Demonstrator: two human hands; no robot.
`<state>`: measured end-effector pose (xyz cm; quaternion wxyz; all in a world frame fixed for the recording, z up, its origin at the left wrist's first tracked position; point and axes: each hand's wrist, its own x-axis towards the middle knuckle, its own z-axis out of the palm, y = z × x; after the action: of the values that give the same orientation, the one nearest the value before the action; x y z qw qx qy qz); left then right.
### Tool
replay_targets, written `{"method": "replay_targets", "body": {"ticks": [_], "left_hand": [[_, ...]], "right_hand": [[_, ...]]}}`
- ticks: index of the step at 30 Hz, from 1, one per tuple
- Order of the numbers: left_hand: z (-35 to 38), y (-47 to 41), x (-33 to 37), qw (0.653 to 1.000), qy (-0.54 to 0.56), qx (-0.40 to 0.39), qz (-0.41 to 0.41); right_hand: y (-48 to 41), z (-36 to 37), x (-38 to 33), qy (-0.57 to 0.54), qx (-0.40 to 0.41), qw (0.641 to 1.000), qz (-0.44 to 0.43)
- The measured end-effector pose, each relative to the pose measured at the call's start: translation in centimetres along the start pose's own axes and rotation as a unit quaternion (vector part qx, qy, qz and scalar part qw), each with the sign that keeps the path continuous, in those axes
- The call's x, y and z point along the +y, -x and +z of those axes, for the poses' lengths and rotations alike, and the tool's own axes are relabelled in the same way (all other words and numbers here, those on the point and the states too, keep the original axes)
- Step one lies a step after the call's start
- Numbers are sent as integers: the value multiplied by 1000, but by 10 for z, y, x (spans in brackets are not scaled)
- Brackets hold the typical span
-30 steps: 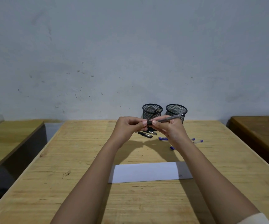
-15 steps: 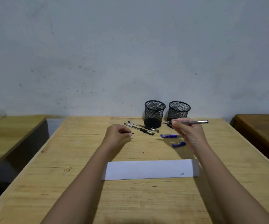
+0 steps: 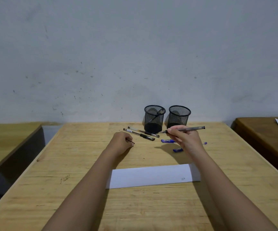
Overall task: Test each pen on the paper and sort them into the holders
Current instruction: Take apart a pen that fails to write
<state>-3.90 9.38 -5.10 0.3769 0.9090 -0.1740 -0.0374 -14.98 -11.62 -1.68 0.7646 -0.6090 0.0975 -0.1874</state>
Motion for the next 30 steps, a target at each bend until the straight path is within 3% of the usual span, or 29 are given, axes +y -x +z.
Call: {"method": "replay_targets", "body": {"ticks": [3, 8, 13, 18, 24, 30], "left_hand": [[-7, 3, 13, 999, -14, 21, 30], [-7, 40, 59, 985, -32, 23, 167], [27, 94, 74, 956, -52, -97, 273], [50, 114, 70, 950, -88, -90, 285], [70, 110, 59, 929, -160, -72, 325], [78, 111, 50, 938, -164, -118, 281]], "right_hand": [[7, -4, -7, -1, 4, 1000, -4], [25, -17, -9, -12, 29, 999, -10], [46, -37, -6, -6, 79, 997, -20], [67, -48, 8, -4, 103, 995, -14], [77, -49, 13, 34, 77, 996, -16], [78, -50, 20, 51, 50, 997, -16]]}}
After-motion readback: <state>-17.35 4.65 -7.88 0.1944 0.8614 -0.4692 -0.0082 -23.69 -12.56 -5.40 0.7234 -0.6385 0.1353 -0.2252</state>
